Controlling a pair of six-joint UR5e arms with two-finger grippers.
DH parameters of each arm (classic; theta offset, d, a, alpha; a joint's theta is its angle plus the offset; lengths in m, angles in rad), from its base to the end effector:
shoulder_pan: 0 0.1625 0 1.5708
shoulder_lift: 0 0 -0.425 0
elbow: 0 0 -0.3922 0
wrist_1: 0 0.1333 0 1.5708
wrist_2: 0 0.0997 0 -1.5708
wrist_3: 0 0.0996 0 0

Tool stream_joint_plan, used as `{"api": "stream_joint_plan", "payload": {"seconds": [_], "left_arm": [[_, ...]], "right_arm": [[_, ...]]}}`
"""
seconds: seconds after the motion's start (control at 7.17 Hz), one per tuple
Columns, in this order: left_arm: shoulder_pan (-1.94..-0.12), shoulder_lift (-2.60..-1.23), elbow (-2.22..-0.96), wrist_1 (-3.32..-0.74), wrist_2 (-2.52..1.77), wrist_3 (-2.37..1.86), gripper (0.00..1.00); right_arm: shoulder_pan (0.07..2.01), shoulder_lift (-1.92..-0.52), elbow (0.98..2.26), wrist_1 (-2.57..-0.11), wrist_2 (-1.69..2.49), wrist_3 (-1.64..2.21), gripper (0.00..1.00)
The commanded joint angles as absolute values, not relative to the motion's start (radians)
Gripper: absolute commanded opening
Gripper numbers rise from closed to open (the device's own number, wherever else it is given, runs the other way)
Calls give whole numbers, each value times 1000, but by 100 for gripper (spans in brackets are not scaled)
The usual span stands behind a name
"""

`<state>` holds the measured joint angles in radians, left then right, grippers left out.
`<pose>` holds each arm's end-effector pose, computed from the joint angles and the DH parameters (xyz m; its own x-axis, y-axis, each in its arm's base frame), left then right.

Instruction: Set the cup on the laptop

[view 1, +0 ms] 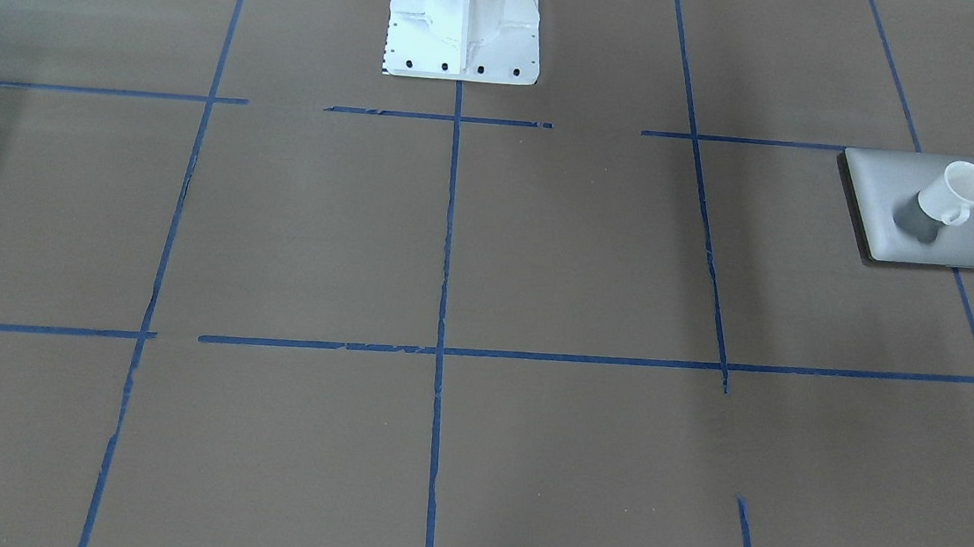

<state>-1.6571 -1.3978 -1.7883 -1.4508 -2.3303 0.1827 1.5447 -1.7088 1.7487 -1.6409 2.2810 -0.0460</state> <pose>-0.1000 -0.4055 0.6432 0.7217 0.0682 -0.6889 -0.0459 0.9977 0.0506 0.0571 -0.4324 0.6463 0.7565 -0.0461 0.6524 0.0609 0.9981 -0.0002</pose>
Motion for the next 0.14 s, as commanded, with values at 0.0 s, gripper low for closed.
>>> {"api": "stream_joint_plan", "payload": {"seconds": [0.0], "left_arm": [[-1657, -1401, -1789, -1451, -2329, 183, 100]], "right_arm": [[1545, -1709, 1749, -1640, 2281, -46, 100]]}}
